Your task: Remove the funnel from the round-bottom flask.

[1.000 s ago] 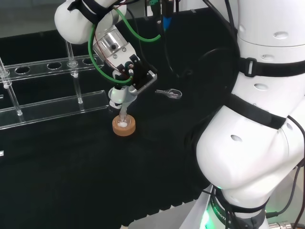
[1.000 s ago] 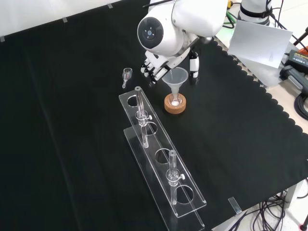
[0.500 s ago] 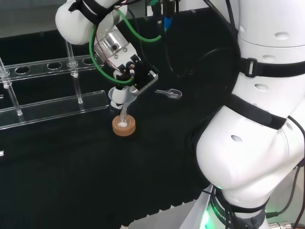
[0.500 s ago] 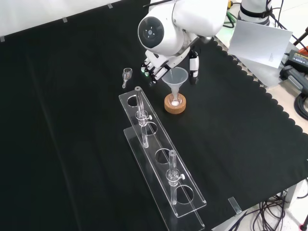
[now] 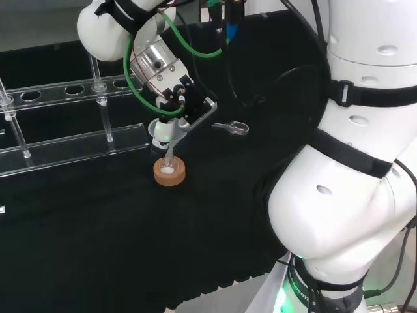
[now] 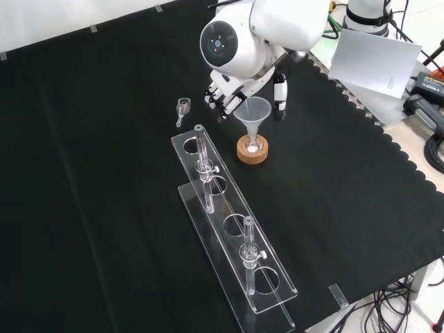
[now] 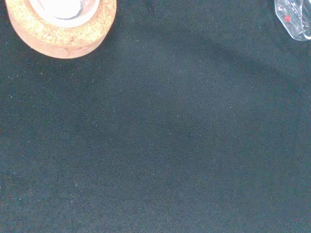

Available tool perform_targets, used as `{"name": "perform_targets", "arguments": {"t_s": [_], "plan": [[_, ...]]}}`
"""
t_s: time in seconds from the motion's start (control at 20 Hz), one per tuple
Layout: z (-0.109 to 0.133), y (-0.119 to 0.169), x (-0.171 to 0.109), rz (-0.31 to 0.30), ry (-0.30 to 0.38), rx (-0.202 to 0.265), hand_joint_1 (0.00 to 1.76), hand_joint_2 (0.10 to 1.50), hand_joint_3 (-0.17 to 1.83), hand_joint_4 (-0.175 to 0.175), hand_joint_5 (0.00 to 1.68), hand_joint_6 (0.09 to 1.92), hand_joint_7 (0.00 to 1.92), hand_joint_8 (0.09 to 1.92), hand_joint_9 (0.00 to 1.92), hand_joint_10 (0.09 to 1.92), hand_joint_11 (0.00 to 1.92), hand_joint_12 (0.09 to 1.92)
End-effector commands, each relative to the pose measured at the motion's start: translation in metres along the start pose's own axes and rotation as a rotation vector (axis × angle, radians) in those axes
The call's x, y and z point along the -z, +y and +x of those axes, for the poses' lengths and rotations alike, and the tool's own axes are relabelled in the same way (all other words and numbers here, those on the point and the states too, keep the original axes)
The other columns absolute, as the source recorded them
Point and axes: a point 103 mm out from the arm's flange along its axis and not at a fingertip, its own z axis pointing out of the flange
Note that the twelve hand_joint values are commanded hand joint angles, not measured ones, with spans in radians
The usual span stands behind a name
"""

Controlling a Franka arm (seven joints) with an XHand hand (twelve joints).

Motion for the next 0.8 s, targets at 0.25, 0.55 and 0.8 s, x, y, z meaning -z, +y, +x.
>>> {"name": "perform_targets", "arguments": {"t_s": [0.25, 0.55, 0.8], "plan": [[-0.0006, -0.0011, -0.0002, -0.009, -0.011, 0.002, 0.51, 0.76, 0.01, -0.038, 0.37, 0.09, 0.54, 0.56, 0.04, 0.83, 0.0, 0.7], [0.0033, -0.0019, 0.0018, -0.02, -0.002, 0.002, 0.52, 0.77, 0.02, -0.033, 0.41, 0.09, 0.58, 0.55, 0.07, 0.83, 0.0, 0.73], [0.0027, -0.0013, 0.0019, -0.029, 0.0, 0.007, 0.53, 0.77, 0.02, -0.027, 0.44, 0.09, 0.63, 0.54, 0.11, 0.81, 0.0, 0.76]]}}
